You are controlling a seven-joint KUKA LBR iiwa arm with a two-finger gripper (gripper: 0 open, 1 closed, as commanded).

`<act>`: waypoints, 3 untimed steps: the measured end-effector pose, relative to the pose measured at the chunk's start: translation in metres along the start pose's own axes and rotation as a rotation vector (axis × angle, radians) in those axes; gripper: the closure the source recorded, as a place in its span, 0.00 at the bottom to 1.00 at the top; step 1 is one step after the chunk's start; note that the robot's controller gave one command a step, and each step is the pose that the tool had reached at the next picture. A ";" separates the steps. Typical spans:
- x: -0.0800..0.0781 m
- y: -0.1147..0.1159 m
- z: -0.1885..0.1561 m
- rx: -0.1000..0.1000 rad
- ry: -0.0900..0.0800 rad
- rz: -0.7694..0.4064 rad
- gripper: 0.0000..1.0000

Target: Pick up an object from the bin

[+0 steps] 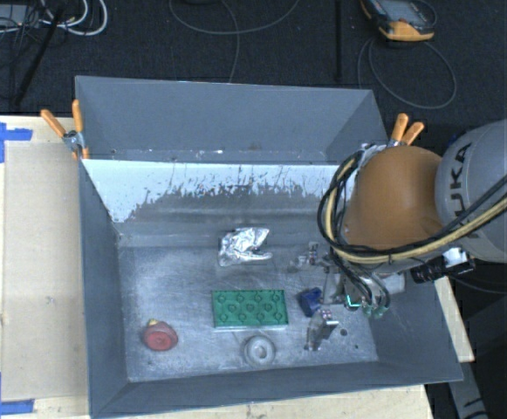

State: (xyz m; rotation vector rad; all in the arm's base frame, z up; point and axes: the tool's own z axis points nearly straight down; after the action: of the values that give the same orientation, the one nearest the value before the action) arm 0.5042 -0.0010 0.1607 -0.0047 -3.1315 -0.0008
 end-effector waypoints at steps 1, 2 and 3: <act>-0.017 0.079 0.087 0.005 -0.006 -0.025 0.00; -0.017 0.052 0.059 0.002 -0.012 -0.041 0.00; -0.024 0.050 0.048 -0.001 -0.010 0.222 0.00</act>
Offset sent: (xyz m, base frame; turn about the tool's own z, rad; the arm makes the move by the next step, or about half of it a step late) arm 0.0136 0.0793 -0.0907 -0.0205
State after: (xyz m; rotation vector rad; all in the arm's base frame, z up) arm 0.5281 0.0493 0.1127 -0.3521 -3.1218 -0.0001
